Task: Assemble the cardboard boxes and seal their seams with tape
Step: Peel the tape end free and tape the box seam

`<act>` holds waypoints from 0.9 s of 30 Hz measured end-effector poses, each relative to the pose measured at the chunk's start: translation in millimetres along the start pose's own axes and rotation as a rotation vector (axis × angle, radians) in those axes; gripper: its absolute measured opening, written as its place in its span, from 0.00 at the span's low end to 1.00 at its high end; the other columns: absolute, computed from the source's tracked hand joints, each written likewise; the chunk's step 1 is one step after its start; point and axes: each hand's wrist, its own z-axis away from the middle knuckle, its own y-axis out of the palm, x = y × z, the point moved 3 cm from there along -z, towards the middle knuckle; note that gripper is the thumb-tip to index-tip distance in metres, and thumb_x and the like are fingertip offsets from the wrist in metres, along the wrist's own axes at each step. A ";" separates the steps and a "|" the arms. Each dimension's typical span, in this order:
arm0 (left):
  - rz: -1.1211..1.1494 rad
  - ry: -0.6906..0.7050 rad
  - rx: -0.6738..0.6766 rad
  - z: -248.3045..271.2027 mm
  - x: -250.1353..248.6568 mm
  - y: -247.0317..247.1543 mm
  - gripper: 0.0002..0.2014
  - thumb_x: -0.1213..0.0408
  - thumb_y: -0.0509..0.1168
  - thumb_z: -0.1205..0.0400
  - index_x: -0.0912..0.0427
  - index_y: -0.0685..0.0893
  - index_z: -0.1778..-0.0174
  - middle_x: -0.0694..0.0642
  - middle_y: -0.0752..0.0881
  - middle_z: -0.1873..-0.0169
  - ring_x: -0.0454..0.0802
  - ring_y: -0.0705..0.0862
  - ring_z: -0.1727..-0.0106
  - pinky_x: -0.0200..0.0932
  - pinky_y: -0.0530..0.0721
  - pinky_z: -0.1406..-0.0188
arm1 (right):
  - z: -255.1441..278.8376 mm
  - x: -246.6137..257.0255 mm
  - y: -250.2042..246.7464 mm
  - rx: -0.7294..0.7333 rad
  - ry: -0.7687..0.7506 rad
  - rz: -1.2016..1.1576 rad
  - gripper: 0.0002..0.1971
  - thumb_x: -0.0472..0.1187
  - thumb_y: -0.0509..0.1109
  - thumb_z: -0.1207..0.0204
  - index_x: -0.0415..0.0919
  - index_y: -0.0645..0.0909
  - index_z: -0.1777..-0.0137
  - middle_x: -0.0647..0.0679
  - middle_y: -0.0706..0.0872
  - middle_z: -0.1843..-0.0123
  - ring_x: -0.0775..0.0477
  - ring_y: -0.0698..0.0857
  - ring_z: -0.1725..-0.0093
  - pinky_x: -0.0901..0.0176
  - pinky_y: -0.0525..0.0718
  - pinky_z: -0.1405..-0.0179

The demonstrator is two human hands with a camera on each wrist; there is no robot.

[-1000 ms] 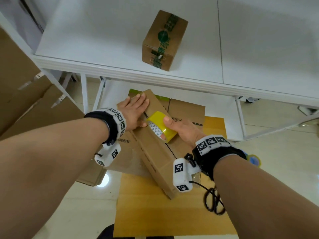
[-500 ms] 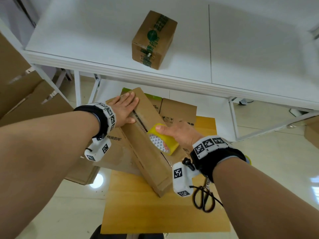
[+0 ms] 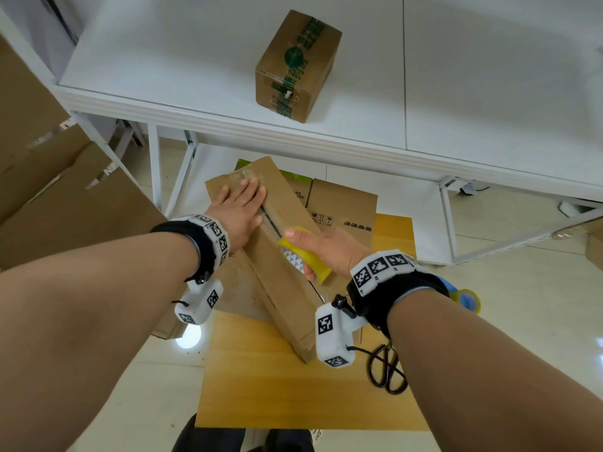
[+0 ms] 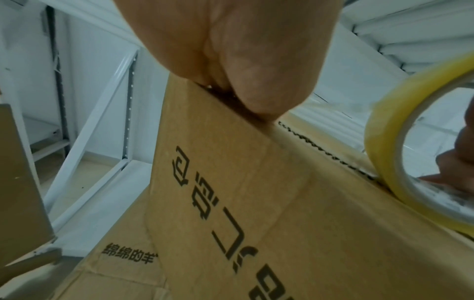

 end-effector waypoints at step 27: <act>0.042 -0.113 0.072 13.0 -27.3 15.7 0.42 0.30 0.51 0.22 0.32 0.28 0.22 0.42 0.24 0.21 0.53 0.23 0.20 0.79 0.34 0.28 | -2.7 -6.2 6.9 -0.015 0.012 -0.145 0.36 0.74 0.68 0.30 0.37 0.89 0.70 0.42 0.92 0.65 0.40 0.91 0.56 0.42 0.84 0.36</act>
